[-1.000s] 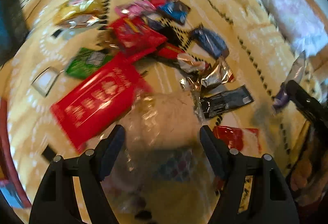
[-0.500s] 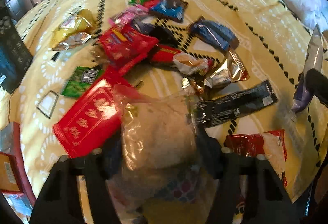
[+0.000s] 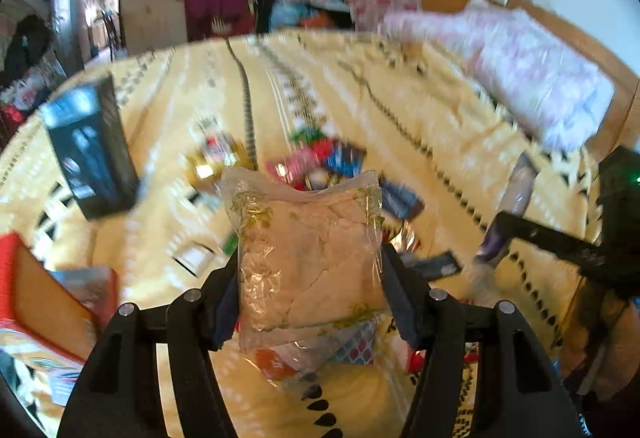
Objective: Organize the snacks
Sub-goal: 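Carry both packets over the glass bowl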
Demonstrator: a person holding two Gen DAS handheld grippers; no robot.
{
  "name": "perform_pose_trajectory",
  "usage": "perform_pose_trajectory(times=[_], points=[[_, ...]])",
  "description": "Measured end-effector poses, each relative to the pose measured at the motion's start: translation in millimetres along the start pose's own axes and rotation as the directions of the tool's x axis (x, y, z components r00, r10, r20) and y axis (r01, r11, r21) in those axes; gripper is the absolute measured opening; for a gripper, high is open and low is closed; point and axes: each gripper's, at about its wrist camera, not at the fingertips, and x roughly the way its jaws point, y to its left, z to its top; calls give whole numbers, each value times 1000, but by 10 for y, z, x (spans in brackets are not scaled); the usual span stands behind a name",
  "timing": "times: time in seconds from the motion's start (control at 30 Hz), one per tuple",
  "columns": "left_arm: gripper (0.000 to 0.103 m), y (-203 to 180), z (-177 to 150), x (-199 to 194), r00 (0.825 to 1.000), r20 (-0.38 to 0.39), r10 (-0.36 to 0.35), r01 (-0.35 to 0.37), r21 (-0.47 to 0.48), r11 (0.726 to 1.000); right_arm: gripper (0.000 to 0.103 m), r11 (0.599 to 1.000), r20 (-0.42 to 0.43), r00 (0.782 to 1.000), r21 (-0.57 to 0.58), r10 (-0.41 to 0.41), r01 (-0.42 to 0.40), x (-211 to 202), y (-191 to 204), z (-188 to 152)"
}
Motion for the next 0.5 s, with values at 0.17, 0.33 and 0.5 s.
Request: perform_pose_trajectory(times=[0.17,0.33,0.5], points=[[64,106,156,-531,994,106,17,-17,0,1000,29,998,25,1000,-67,18,-17,-74,305,119],[64,244,256,-966,983,182,35,-36,1,999,28,988,47,998,-148,46,-38,-122,691,267],[64,518,247,-1252,974,216,65,-56,-46,997,26,971,77,995,-237,58,-38,-132,1084,402]])
